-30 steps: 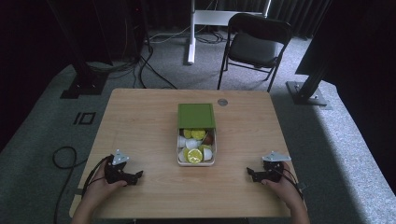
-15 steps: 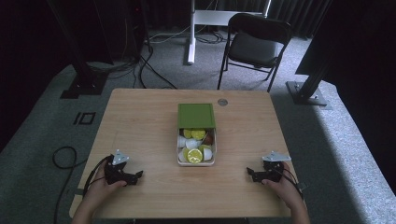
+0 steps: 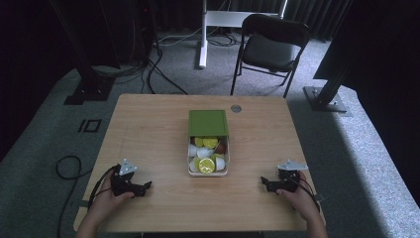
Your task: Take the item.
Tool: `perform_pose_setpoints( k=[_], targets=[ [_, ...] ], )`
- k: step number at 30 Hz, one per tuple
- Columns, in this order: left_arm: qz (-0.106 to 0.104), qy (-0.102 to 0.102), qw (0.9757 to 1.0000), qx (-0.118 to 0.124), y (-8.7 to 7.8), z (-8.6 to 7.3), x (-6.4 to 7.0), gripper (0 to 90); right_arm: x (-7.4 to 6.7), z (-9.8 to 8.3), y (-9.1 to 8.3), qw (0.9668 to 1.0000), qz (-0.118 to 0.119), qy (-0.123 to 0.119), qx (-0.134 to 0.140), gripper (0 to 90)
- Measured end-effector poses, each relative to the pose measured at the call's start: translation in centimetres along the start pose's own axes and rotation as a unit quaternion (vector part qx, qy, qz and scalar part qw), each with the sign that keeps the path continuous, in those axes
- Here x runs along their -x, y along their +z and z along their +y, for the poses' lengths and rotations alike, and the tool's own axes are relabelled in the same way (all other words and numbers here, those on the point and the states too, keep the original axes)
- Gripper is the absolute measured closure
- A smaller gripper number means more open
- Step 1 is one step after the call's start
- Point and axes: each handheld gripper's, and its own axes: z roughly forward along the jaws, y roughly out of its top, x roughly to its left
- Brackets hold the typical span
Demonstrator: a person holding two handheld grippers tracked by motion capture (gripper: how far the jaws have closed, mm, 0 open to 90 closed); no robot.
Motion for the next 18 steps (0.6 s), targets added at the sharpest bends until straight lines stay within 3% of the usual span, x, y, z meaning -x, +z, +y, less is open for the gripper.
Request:
perform_pose_setpoints(
  k=[18],
  targets=[
    [-0.001,0.001,1.0,0.001,0.0,0.0,0.0,1.0,-1.7,3.7,-1.5,0.9992,0.01,-0.014,0.037,14.0]
  ],
)
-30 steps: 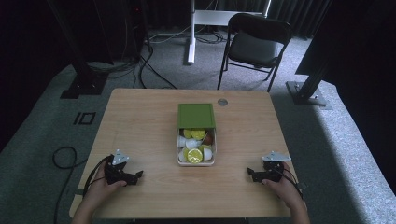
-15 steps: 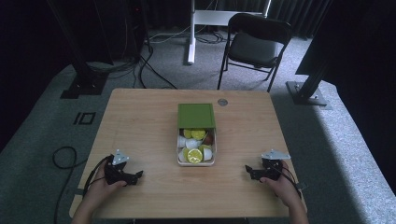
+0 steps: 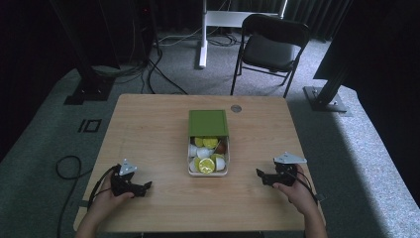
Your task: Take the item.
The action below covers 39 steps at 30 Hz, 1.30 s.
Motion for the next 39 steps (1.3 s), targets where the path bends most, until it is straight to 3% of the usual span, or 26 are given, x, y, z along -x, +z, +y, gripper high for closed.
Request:
perform_pose_setpoints(
  k=[11,20,33,39],
  targets=[
    [0.0,0.0,1.0,0.0,0.0,0.0,0.0,1.0,-1.3,2.3,-0.7,0.9995,0.013,-0.013,0.025,13.1],
    [0.0,0.001,1.0,-0.001,0.0,0.0,0.0,1.0,-2.8,5.3,-1.9,0.9972,0.026,-0.035,0.061,13.0],
    [0.0,0.001,1.0,-0.001,0.0,0.0,0.0,1.0,-5.0,7.7,-1.7,0.9945,0.047,-0.06,0.073,13.1],
    [0.0,-0.001,1.0,0.001,0.0,0.0,0.0,1.0,-6.6,8.8,-1.2,0.9918,0.068,-0.075,0.079,13.5]
  ],
)
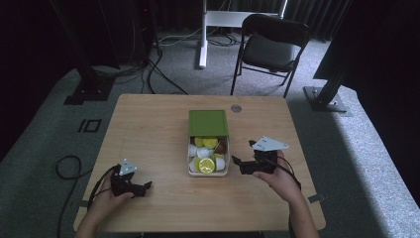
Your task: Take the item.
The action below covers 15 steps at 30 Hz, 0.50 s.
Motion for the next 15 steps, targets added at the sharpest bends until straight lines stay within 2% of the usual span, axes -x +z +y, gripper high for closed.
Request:
perform_pose_setpoints(
  k=[9,10,13,15],
  targets=[
    [0.0,0.002,1.0,-0.001,0.0,0.0,0.0,1.0,-2.0,1.0,1.8,0.9993,0.031,-0.02,0.003,14.1],
    [0.0,0.002,1.0,-0.001,0.0,0.0,0.0,1.0,-2.6,1.1,2.3,0.9989,0.039,-0.026,0.0,14.4],
    [0.0,0.0,1.0,0.0,0.0,0.0,0.0,1.0,-2.8,1.1,2.6,0.9986,0.043,-0.029,-0.002,14.4],
    [0.0,0.0,1.0,0.0,0.0,0.0,0.0,1.0,-3.7,1.2,3.3,0.9979,0.054,-0.036,-0.004,14.4]
  ],
)
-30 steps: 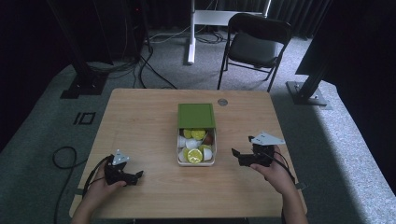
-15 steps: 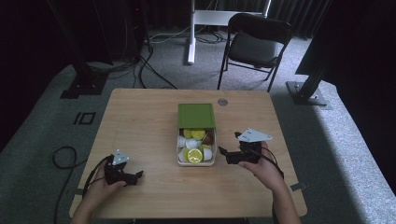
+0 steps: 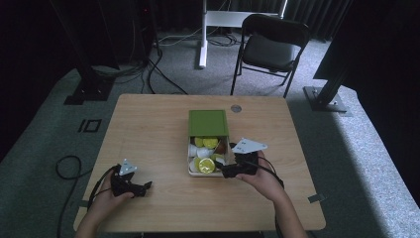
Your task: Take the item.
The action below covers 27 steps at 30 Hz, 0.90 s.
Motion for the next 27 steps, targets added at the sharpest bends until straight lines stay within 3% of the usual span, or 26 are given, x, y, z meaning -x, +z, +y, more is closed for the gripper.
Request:
perform_pose_setpoints(
  k=[16,27],
  targets=[
    [0.0,0.0,1.0,0.0,0.0,0.0,0.0,1.0,-2.7,-0.1,3.2,0.999,0.032,-0.023,-0.021,17.5],
    [0.0,0.001,1.0,-0.001,0.0,0.0,0.0,1.0,-4.0,-1.1,5.6,0.9983,0.013,-0.034,-0.046,18.8]
  ],
)
